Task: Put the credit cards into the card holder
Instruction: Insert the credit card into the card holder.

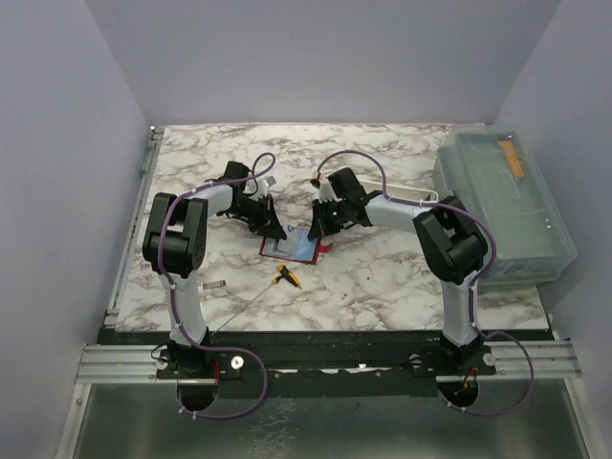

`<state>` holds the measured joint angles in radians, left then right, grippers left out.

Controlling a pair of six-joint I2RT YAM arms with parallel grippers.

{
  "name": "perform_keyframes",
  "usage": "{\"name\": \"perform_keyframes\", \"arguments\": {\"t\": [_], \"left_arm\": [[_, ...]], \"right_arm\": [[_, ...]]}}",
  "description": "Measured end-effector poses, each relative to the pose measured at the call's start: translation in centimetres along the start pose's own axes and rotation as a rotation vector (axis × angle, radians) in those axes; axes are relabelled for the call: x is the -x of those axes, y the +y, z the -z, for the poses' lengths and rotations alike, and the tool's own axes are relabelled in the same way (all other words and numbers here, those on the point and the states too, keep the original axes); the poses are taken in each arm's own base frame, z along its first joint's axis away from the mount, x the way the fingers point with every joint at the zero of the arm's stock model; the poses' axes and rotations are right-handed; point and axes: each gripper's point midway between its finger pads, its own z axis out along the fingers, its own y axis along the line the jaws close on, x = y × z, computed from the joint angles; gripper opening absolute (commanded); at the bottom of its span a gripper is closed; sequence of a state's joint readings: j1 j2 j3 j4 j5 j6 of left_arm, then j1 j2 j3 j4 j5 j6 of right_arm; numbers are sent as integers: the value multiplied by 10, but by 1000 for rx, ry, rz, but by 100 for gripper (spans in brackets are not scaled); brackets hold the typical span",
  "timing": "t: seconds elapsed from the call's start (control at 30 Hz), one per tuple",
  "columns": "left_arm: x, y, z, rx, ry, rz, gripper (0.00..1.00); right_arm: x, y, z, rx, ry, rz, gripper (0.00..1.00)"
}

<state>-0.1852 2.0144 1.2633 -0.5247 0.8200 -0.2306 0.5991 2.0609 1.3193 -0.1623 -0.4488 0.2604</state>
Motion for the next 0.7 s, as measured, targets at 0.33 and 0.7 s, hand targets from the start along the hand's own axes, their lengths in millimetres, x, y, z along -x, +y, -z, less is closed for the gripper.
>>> {"name": "perform_keyframes", "arguments": {"t": [0.33, 0.7], "left_arm": [[-1, -2, -2, -28, 10, 8, 0], [-3, -10, -9, -123, 22, 26, 0]], "right_arm": [[1, 0, -1, 13, 1, -2, 0], [2, 1, -2, 36, 1, -5, 0]]}}
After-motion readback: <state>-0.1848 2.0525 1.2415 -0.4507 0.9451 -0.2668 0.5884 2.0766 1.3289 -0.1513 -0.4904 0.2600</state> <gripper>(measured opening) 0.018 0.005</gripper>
